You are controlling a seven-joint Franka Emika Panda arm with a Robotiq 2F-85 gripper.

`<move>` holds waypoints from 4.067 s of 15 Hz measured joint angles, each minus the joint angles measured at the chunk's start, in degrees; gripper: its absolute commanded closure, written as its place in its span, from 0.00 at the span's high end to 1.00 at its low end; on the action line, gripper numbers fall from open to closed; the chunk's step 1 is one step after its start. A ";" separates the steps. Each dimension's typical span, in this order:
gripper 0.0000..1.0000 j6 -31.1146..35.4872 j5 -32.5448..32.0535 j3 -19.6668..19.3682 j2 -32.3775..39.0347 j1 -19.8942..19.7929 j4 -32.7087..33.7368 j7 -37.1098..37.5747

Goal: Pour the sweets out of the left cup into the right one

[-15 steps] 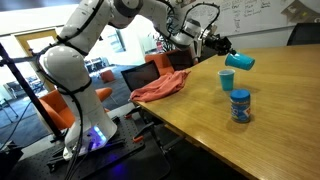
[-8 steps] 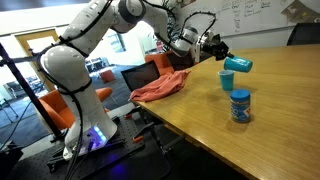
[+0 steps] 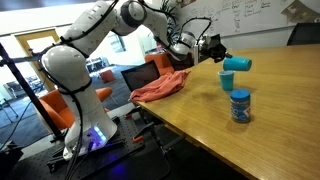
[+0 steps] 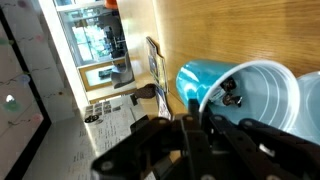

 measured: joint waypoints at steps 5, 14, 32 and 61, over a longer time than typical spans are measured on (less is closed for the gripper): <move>0.01 -2.83 -4.80 0.57 0.42 0.20 0.17 -2.47; 0.01 -9.05 -10.77 2.13 3.37 0.33 1.64 -9.00; 0.01 -14.16 -16.98 2.46 10.28 0.70 9.99 -18.56; 0.01 -20.19 -7.94 10.93 0.88 0.64 11.76 -26.35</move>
